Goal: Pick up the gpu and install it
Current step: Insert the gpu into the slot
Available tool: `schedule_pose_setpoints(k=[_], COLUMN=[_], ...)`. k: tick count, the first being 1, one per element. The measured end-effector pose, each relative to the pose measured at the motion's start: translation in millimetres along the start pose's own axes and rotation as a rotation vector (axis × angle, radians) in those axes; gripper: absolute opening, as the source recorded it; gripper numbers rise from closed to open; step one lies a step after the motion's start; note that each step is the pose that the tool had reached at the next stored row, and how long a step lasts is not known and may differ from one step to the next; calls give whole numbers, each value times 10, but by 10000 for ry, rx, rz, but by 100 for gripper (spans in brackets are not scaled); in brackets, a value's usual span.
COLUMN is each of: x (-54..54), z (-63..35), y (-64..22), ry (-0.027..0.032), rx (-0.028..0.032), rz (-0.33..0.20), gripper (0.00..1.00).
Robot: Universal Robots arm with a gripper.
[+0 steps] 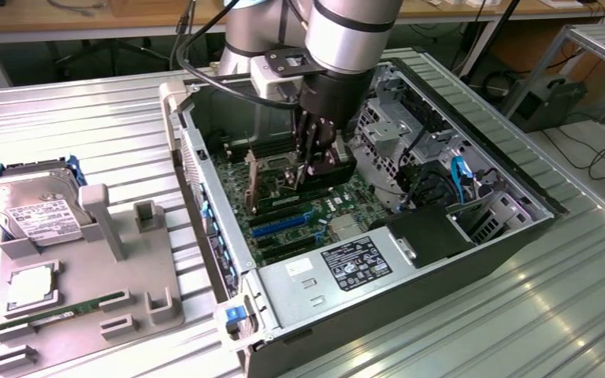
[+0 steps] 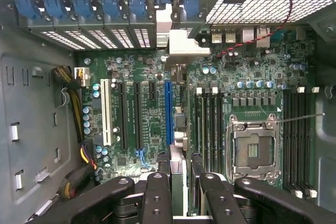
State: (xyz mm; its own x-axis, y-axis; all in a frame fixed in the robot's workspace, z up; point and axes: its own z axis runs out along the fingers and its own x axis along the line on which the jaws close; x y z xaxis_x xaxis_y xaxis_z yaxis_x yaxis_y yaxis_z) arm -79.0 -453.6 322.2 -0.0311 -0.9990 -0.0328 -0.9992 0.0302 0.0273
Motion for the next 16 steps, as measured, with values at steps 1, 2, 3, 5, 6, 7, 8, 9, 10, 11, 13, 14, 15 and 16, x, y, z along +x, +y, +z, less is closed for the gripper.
schedule_pose_setpoints(k=[1, 2, 3, 5, 6, 7, 8, 9, 10, 11, 13, 14, 15, 16], x=[9, 21, 29, 40, 43, 45, 46, 49, 51, 55, 62, 65, 67, 69], z=[7, 14, 19, 29, 32, 35, 39, 42, 45, 50, 61, 67, 73, 77], y=[3, 8, 13, 18, 21, 23, 25, 30, 36, 43, 52, 53, 55, 56], ry=[-13, -47, -91, -174, -209, -226, -234, -235, -234, -234, -233, -232, -233, -233], rx=[-1, -2, -3, -5, -6, -6, -5, -5, -7, -6, -7, -7, -7, -7], rz=[-1, 0, -2, -5, -5, -5, -7, -6, -6, -6, -7, -8, -6, -6], gripper=[26, 26, 26, 26, 26, 26, 26, 26, 26, 26, 26, 26, 26, 26])
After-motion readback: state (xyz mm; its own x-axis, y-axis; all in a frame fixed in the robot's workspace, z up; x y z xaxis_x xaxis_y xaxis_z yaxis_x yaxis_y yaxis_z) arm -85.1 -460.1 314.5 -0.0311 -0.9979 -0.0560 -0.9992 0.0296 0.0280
